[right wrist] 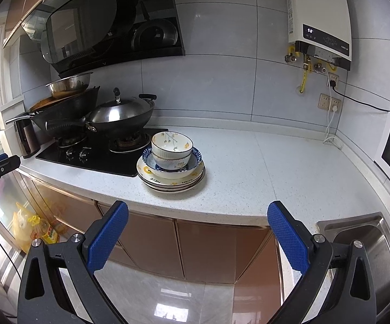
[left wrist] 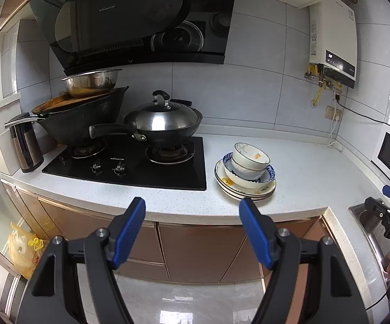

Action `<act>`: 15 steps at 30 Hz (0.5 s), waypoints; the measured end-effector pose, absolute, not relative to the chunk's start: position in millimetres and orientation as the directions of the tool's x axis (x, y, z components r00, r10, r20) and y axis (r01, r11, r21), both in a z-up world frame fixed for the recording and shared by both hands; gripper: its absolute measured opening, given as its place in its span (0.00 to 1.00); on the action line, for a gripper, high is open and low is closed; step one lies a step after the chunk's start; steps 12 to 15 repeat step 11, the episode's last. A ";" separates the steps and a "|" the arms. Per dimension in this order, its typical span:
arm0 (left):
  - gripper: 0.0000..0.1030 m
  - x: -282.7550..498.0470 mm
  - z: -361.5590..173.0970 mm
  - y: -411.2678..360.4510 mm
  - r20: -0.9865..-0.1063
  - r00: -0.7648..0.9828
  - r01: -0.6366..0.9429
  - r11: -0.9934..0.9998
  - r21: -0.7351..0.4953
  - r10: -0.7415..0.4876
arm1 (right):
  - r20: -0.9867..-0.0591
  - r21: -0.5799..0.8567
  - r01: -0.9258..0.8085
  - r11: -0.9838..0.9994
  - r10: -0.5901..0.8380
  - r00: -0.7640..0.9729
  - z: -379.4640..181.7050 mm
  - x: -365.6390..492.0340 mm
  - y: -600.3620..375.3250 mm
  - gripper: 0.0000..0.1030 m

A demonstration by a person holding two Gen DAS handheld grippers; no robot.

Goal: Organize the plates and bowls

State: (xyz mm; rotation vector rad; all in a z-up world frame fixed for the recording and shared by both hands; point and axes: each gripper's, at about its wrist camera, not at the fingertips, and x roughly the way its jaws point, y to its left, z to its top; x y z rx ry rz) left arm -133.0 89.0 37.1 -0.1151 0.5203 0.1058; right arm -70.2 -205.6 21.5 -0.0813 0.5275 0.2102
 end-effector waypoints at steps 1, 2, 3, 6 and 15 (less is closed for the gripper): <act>0.69 -133.4 37.2 89.1 -0.501 0.862 -0.132 0.988 -0.082 0.074 | -0.507 -0.021 -0.220 0.975 0.179 0.843 21.5 -70.1 -206.0 0.98; 0.69 -133.3 37.4 89.4 -0.502 0.862 -0.133 0.988 -0.083 0.074 | -0.507 -0.020 -0.220 0.975 0.179 0.843 21.3 -69.9 -206.8 0.98; 0.69 -133.0 37.4 89.4 -0.502 0.861 -0.133 0.988 -0.083 0.074 | -0.507 -0.020 -0.220 0.975 0.179 0.843 21.1 -69.6 -207.7 0.98; 0.69 -132.7 37.1 89.1 -0.502 0.861 -0.137 0.988 -0.076 0.081 | -0.507 -0.018 -0.220 0.975 0.180 0.843 20.7 -68.4 -210.1 0.98; 0.69 -133.3 36.8 89.8 -0.500 0.862 -0.144 0.986 -0.082 0.084 | -0.507 -0.020 -0.220 0.975 0.179 0.843 21.0 -67.8 -211.4 0.98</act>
